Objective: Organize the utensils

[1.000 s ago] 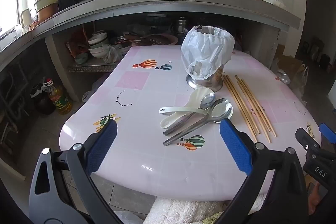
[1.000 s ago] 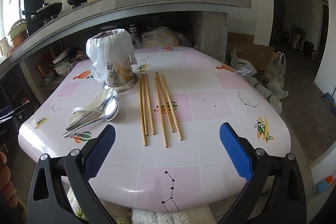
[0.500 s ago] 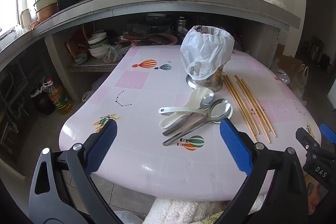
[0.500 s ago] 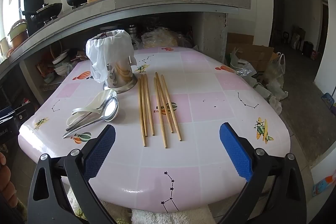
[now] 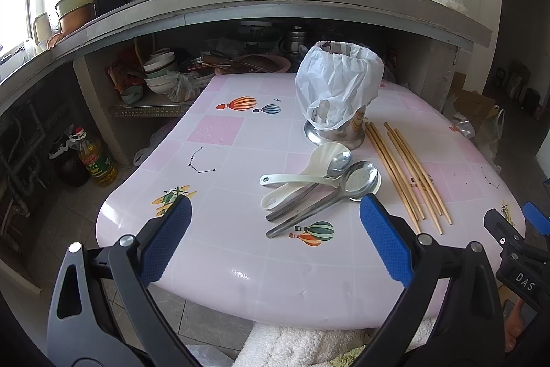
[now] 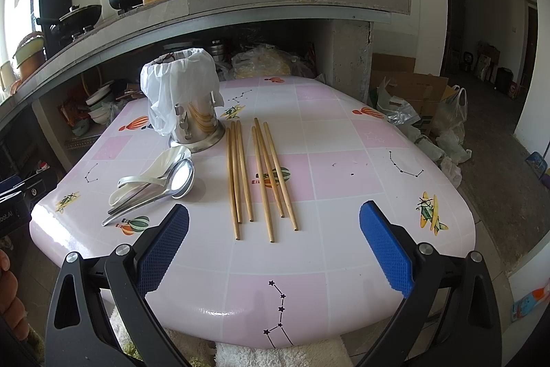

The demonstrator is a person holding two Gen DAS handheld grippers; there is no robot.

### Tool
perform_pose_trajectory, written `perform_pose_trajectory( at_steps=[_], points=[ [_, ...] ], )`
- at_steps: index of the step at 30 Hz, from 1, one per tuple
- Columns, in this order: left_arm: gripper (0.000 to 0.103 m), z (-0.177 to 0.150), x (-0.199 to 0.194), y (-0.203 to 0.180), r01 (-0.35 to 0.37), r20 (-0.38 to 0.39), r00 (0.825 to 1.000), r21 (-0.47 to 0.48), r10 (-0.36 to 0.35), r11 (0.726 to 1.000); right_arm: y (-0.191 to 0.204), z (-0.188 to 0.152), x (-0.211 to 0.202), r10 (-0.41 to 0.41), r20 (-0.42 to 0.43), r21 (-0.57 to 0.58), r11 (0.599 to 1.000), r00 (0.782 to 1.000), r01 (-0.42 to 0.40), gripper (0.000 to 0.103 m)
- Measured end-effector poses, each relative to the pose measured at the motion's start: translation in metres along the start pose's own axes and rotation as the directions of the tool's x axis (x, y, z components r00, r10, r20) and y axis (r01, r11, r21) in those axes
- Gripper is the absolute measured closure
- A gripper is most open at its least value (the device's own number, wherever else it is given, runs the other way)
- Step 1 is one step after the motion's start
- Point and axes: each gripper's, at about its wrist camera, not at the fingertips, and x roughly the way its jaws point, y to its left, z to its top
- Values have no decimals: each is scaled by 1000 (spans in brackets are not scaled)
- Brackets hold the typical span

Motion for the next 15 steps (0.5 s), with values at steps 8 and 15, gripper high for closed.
perform_pose_trajectory(
  at_steps=[8,15],
  points=[
    [8,0,0,0,0,-1,1000,0,0,1000,0,-1,0,0,0,1,1000,1000,0,6],
    [8,0,0,0,0,-2,1000,0,0,1000,0,-1,1,1,0,0,1000,1000,-1,6]
  ],
)
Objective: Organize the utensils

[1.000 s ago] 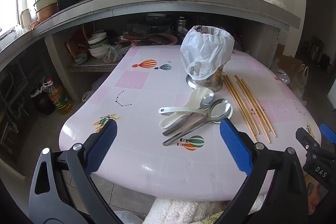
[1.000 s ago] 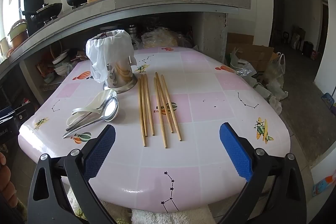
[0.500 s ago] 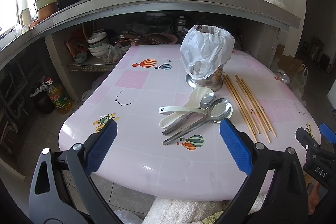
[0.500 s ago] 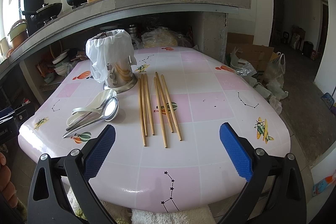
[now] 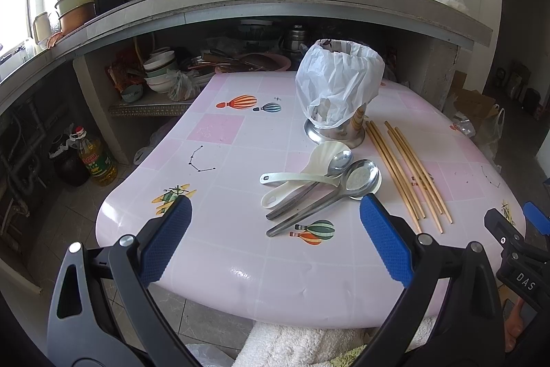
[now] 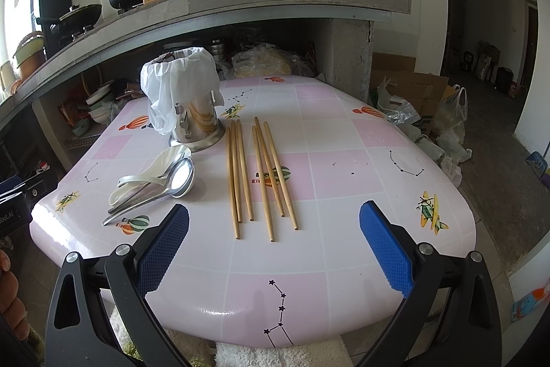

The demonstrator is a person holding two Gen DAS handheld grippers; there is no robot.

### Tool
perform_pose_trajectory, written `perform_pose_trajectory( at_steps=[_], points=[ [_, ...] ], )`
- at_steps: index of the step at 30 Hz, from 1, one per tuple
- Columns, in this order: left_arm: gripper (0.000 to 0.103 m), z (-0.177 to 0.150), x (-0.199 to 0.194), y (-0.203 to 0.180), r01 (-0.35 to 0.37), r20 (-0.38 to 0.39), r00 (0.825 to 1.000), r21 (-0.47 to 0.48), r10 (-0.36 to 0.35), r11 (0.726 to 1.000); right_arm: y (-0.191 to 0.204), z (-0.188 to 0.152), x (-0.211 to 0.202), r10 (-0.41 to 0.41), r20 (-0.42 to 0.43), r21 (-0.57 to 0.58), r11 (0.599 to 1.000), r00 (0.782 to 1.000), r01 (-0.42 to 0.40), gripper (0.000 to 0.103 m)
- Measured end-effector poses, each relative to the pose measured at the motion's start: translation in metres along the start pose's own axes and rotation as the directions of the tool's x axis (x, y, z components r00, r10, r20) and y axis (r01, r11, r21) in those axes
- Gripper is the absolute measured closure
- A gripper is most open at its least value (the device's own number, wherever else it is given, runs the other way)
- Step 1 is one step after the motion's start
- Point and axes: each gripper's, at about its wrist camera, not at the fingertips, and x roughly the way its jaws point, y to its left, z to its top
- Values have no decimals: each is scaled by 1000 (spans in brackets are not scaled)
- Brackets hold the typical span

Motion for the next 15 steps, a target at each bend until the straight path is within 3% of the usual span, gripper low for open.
perform_pose_trajectory(
  at_steps=[15],
  points=[
    [8,-1,1,-1,1,-4,1000,0,-1,1000,-1,2,-1,1,-2,3,1000,1000,-1,6]
  ],
)
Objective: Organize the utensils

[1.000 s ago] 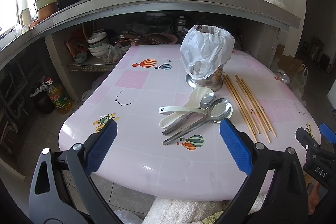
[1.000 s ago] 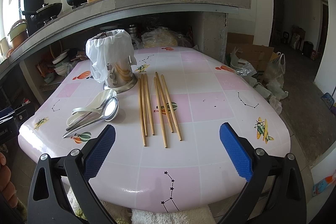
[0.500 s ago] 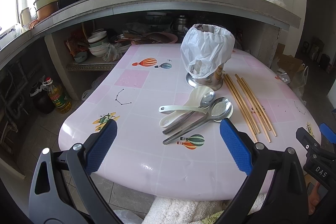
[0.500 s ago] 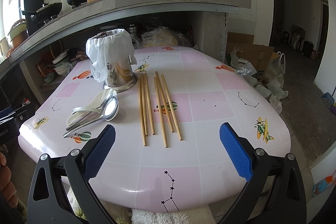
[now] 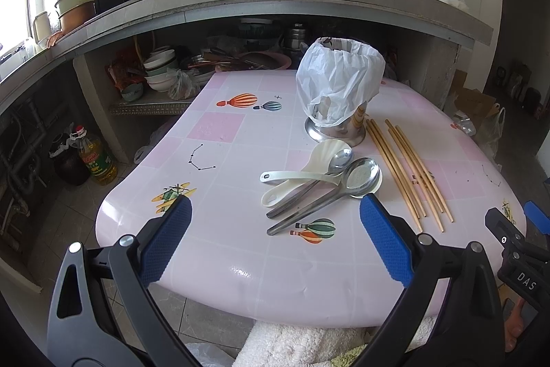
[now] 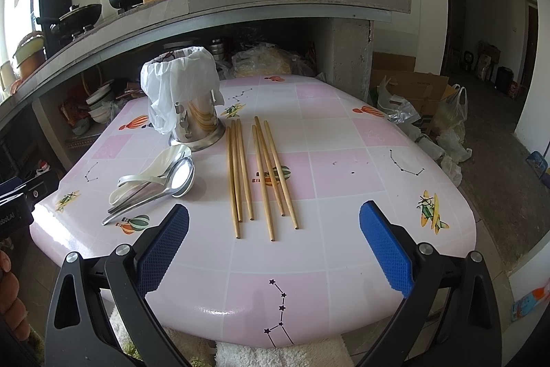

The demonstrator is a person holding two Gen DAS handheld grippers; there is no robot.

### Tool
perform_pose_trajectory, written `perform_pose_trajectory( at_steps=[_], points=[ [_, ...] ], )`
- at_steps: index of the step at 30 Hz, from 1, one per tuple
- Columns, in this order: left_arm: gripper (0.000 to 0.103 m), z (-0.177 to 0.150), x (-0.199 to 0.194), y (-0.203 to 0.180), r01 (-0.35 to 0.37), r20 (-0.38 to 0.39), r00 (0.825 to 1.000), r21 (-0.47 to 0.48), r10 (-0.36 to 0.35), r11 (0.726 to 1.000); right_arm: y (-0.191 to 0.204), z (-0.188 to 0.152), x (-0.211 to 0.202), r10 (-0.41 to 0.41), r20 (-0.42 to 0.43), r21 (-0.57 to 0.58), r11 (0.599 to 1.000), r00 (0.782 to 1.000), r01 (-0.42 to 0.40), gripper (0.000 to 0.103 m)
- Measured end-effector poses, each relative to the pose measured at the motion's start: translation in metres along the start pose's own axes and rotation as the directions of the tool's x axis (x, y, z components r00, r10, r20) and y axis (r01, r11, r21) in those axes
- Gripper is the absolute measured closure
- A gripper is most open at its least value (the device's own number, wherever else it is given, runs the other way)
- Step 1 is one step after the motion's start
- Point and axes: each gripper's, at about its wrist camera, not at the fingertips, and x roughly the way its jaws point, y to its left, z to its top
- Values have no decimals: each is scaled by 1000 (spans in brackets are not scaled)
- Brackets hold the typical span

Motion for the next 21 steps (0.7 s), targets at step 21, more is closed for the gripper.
perform_pose_trajectory(
  at_steps=[21],
  points=[
    [8,-12,4,0,2,-4,1000,1,-2,1000,2,-3,0,-2,0,0,1000,1000,2,6]
  ],
)
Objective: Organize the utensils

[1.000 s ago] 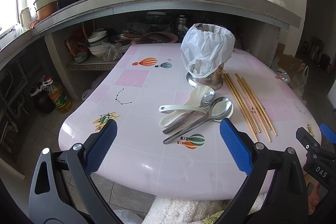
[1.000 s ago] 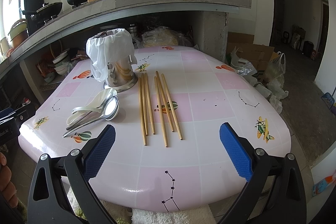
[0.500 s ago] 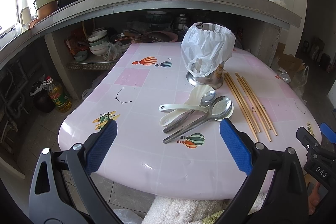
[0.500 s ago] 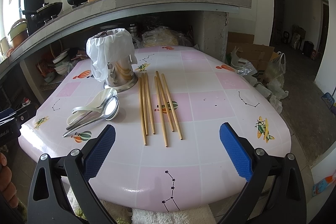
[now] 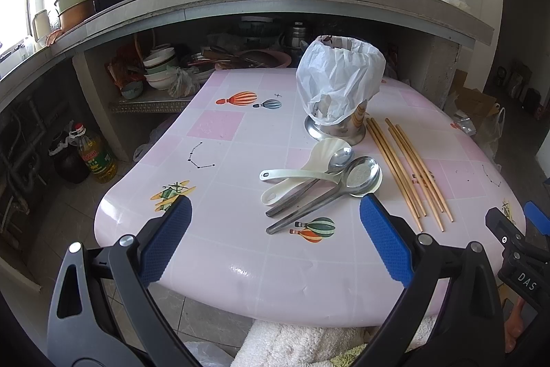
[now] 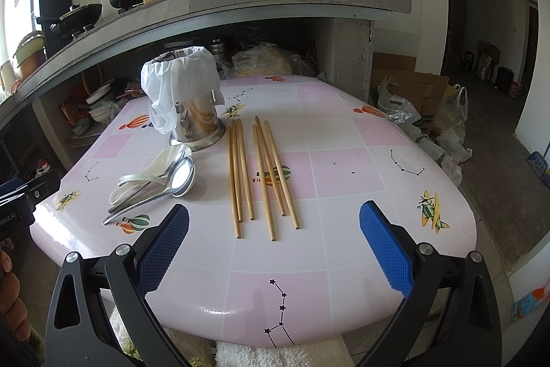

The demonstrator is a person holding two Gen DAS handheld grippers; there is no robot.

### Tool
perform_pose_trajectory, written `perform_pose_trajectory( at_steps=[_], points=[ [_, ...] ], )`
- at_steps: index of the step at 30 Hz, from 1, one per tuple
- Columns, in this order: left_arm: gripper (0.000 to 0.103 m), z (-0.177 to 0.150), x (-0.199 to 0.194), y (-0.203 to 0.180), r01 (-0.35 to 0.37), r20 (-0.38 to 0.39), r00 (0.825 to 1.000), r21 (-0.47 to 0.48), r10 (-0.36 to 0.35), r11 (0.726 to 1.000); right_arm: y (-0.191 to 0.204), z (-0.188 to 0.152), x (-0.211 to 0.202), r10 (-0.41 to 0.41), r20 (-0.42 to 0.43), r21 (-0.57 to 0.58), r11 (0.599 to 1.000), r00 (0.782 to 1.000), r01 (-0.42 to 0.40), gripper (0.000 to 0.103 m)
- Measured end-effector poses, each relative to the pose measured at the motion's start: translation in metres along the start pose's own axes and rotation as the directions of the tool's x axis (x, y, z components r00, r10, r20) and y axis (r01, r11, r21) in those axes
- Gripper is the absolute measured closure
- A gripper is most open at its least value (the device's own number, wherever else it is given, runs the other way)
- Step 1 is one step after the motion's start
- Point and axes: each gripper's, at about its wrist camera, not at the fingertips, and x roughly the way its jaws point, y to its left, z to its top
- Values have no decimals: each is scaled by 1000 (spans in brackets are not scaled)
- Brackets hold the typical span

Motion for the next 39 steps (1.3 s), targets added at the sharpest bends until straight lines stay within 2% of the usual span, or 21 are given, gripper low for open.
perform_pose_trajectory(
  at_steps=[14,23,27,39],
  points=[
    [8,2,5,-1,4,-20,1000,2,-4,1000,-1,0,3,-5,-8,-8,1000,1000,5,6],
    [8,4,32,7,0,-82,997,21,1,1000,18,-7,31,8,-86,-74,997,996,-14,6],
    [8,8,44,11,12,-100,995,22,-10,1000,28,-4,38,24,-77,-101,994,997,-32,6],
    [8,26,80,17,119,-109,987,-12,-120,993,41,7,64,56,-76,-125,990,996,-65,6]
  ],
)
